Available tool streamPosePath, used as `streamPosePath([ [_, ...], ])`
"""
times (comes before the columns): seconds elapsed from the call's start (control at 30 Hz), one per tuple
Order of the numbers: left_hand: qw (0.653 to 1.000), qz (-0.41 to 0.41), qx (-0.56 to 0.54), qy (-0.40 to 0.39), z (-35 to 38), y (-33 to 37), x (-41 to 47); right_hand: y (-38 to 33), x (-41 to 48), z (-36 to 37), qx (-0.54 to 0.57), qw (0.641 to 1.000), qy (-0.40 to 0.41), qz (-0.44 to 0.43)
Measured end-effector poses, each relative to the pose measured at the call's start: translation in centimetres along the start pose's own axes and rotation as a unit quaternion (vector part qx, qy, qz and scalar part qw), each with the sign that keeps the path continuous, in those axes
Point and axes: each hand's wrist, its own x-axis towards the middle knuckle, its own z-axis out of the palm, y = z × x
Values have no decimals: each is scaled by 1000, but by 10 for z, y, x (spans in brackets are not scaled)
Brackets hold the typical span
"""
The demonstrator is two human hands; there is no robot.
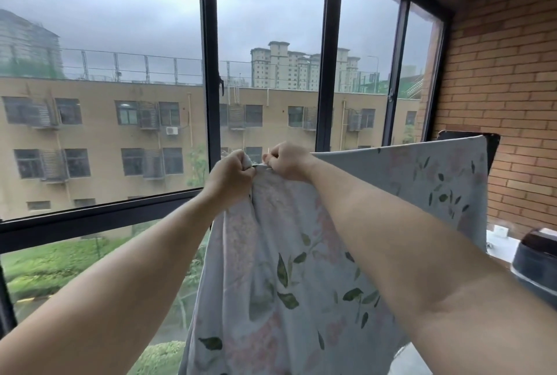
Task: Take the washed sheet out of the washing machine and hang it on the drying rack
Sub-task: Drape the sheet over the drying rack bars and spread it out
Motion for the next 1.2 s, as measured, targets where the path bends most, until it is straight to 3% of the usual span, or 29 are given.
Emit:
streamPosePath([
  [0.13, 1000, 20, 3, 10, -5, 3, -3, 10, 0, 3, -114, 987, 101, 42],
  [0.3, 999, 32, 30, -26, -9, -7, -4, 53, -1, -1, 30, 983, 139, 119],
  [0.43, 996, 36, 47, -59, 5, -3, 1, 74, -7, -9, 61, 973, 156, 160],
  [0.6, 994, 30, 53, -88, 23, 3, 3, 88, -5, -18, 86, 977, 132, 147],
  [1.2, 994, 13, -26, -106, 36, -9, 8, 61, 10, 1, 153, 968, 167, 104],
])
